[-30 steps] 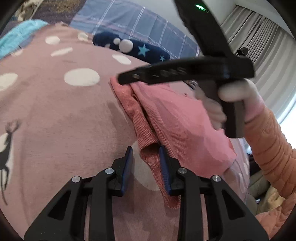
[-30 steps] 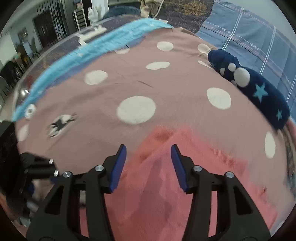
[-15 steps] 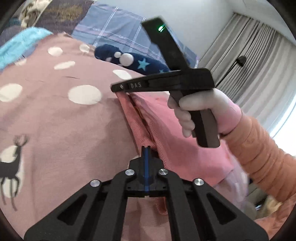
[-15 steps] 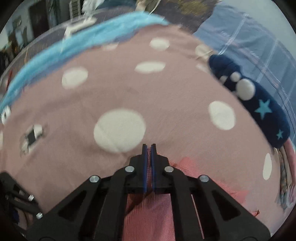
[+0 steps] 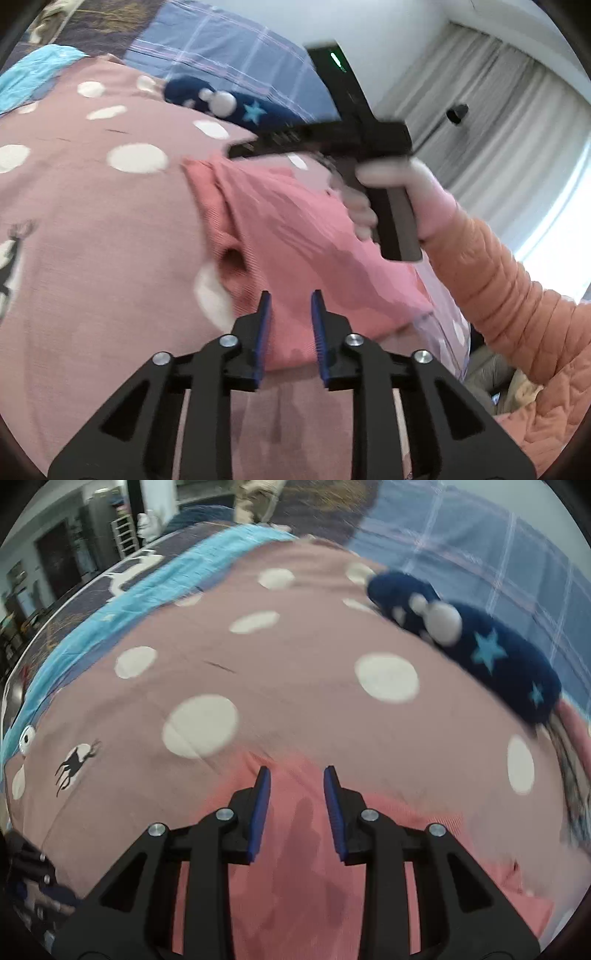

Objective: Fold small clothes

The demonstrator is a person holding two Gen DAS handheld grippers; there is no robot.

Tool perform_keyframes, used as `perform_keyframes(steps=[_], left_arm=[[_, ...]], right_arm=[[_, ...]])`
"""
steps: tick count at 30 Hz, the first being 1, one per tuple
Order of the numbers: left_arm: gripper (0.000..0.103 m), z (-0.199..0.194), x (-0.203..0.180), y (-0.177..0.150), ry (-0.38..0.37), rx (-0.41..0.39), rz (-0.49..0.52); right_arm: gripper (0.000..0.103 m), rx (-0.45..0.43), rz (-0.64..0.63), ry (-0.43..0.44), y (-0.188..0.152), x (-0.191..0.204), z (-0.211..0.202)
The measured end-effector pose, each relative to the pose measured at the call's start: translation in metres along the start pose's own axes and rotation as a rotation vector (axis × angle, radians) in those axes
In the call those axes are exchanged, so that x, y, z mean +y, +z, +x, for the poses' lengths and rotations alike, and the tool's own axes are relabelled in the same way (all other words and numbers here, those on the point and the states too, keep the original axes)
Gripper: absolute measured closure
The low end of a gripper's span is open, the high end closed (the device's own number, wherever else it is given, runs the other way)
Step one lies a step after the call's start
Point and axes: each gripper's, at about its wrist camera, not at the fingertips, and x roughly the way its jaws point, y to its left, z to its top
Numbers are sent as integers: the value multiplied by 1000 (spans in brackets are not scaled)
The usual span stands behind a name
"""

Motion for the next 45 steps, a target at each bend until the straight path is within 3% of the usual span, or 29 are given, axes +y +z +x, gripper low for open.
perform_keyframes(steps=[4, 6, 9, 11, 14, 17, 19, 22, 23, 25, 27, 30, 33, 40, 45], left_arm=[[81, 39, -5, -7, 65, 123, 40], [81, 35, -6, -7, 61, 130, 44], [82, 27, -3, -10, 78, 145, 33], [82, 15, 1, -15, 71, 129, 16], [82, 0, 5, -19, 65, 89, -1], [79, -12, 4, -21, 105, 48, 0], [79, -15, 0, -15, 76, 18, -13], [76, -6, -16, -6, 35, -2, 23], [68, 6, -21, -5, 78, 32, 43], [67, 35, -23, -8, 240, 121, 79], [65, 40, -32, -11, 274, 96, 121], [65, 31, -31, -12, 270, 92, 95], [64, 10, -26, -13, 277, 61, 40], [61, -42, 6, -9, 378, -85, -172], [59, -58, 15, -12, 397, -124, -199]], right_arm=[[72, 29, -25, 53, -6, 21, 13], [73, 79, -28, 50, -9, 33, 35], [70, 18, -40, 79, -3, 35, 39], [67, 2, 30, 149, -1, 24, 32], [68, -63, 70, 145, -16, 11, -1], [66, -116, 12, 94, -58, 7, -46], [65, -126, 12, 52, -89, -2, -67], [65, -113, 157, 35, -146, -33, -87], [64, -99, 217, 32, -165, -43, -88], [64, -78, 308, 24, -207, -55, -82], [64, -163, 303, 13, -227, -52, -96], [61, -194, 317, -56, -241, -40, -117], [59, -224, 261, -62, -242, -22, -129], [48, -280, -122, -88, -226, 73, -130], [47, -288, -365, -121, -223, 129, -116]])
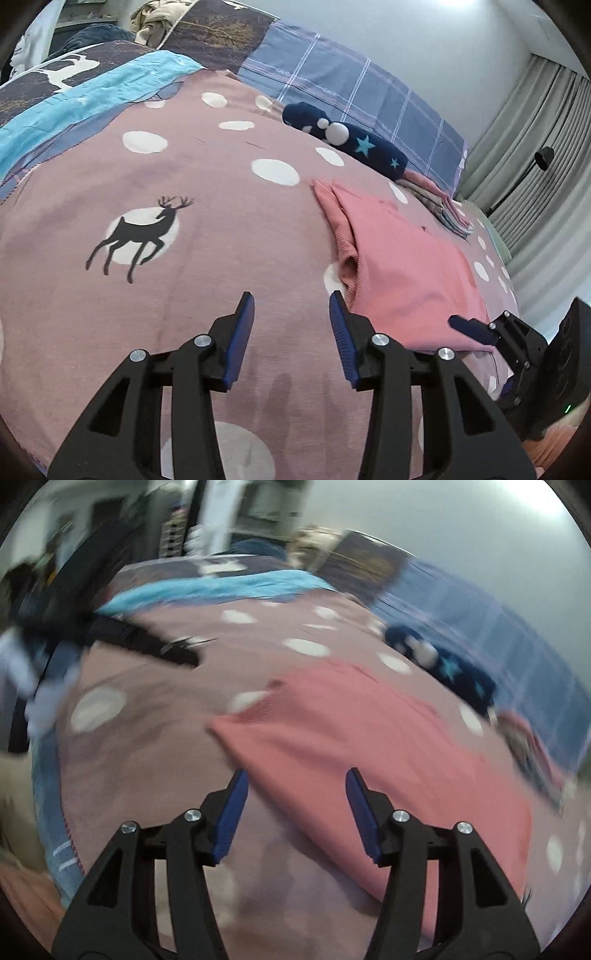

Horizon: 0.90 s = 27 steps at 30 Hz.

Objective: Fold small clothes

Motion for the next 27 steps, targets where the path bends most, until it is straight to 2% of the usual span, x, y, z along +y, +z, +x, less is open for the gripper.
perform_keyframes(steps=[4, 8, 14, 21, 27], left_arm=[[59, 7, 3, -1, -15, 13, -7], [59, 13, 11, -3, -66, 19, -10], [59, 32, 23, -11, -130, 42, -33], [56, 36, 37, -15, -227, 13, -69], [56, 36, 46, -16, -284, 5, -103]], right_arm=[[47, 53, -132, -53, 10, 25, 21], [46, 98, -195, -72, 10, 33, 37], [45, 126, -224, -87, 15, 31, 48], [45, 119, -300, -143, 24, 46, 62], [45, 106, -247, -167, 39, 45, 82]])
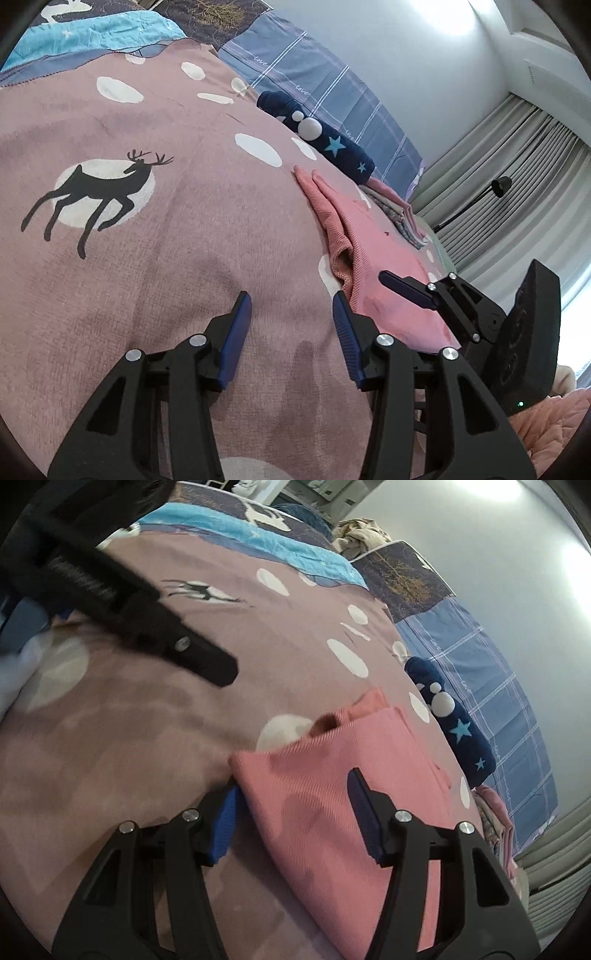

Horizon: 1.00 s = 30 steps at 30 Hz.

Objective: Fold small clothes

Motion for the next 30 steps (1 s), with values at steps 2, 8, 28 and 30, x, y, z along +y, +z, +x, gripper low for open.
perform_keyframes(steps=[2, 8, 28, 30], left_arm=[[56, 0, 1, 0, -13, -2, -7], [56, -2, 3, -1, -31, -8, -15], [47, 115, -52, 98, -99, 300, 108], [47, 134, -51, 102, -72, 326, 107]], right_arm=[[47, 0, 20, -4, 3, -1, 2], [48, -1, 29, -20, 3, -3, 3], [89, -12, -56, -116, -6, 11, 8], [89, -14, -52, -119, -7, 11, 8]])
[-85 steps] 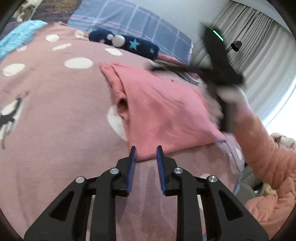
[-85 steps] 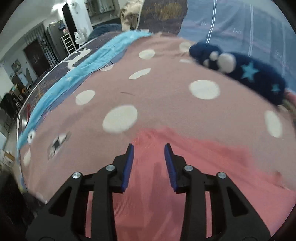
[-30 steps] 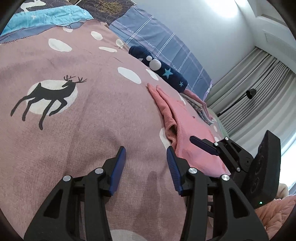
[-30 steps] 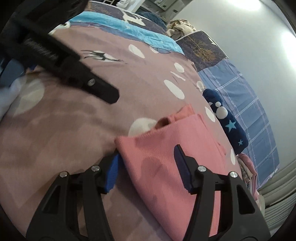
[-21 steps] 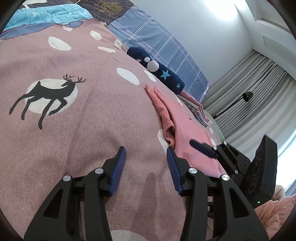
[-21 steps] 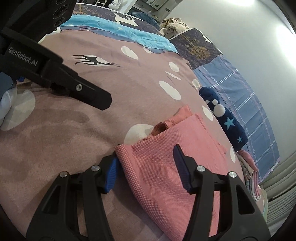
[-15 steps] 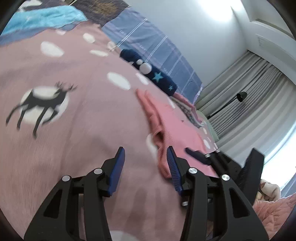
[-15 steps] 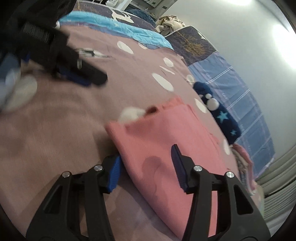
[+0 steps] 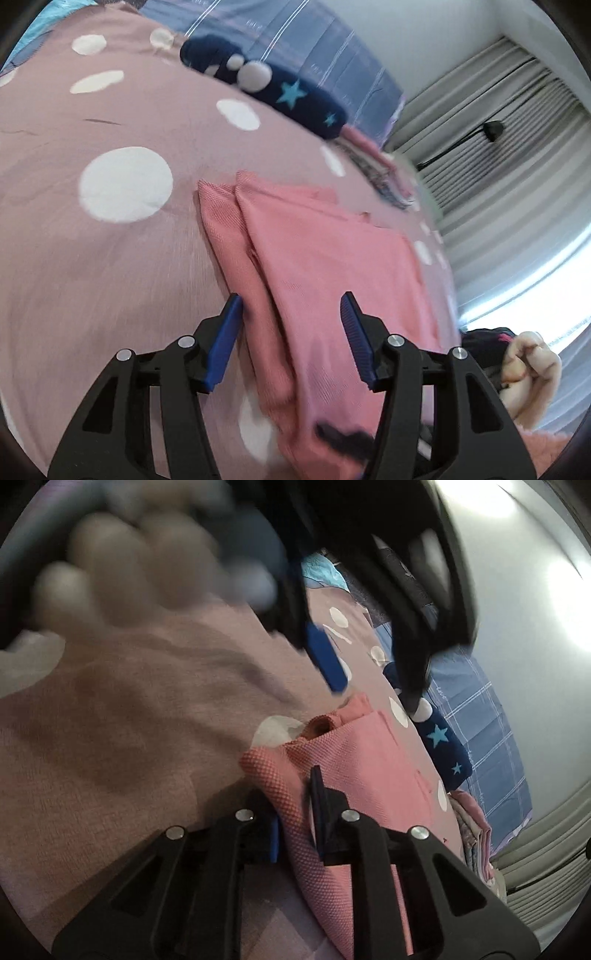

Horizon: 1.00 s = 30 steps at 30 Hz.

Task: Fold small clothes
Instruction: 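Grasp the folded shirt edge with the right gripper while the left gripper holds it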

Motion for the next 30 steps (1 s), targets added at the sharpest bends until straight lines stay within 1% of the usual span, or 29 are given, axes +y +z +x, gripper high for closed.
perform_keyframes(steps=[2, 3, 6, 9, 10, 11, 12, 14, 16, 17, 19, 20, 21, 23, 26, 28, 30], left_arm=[[47, 15, 5, 9, -10, 19, -27], [47, 20, 7, 12, -29, 23, -36], [47, 26, 8, 18, -62, 33, -49], [47, 33, 6, 25, -74, 46, -62], [47, 35, 5, 28, -69, 50, -70], [51, 35, 4, 29, -60, 49, -75], [59, 34, 3, 32, -48, 46, -77], [61, 31, 0, 36, -15, 33, -83], [61, 21, -2, 37, 19, 12, -90], [60, 15, -3, 37, 40, 0, -89], [54, 3, -2, 37, 82, -33, -82], [50, -3, -1, 36, 109, -51, -82], [48, -5, 2, 36, 119, -57, -90], [47, -6, 13, 32, 105, -43, -142], [44, 10, 21, 26, 76, 22, -176], [39, 12, 21, 26, 50, 9, -172], [36, 16, 24, 30, -9, 3, -204]], right_arm=[[89, -3, 2, -2, -1, -1, 0], [89, -3, 4, 1, 0, -1, 1], [89, -3, 17, 16, 0, -4, 4], [89, -4, 39, 34, 1, -9, 8], [89, -3, 50, 42, 1, -12, 10], [89, -2, 58, 51, 1, -13, 12], [90, -5, 71, 65, 1, -17, 12], [97, -19, 99, 70, -1, -23, 10], [97, -39, 142, 74, -3, -31, 5], [97, -43, 162, 84, -4, -35, 4], [97, -44, 197, 107, -8, -42, 6], [98, -46, 208, 115, -9, -46, 9], [98, -53, 223, 120, -11, -49, 8], [98, -84, 271, 127, -15, -58, 2], [98, -96, 315, 146, -18, -65, 0], [98, -106, 336, 149, -20, -68, -1], [98, -121, 354, 145, -23, -73, -3]])
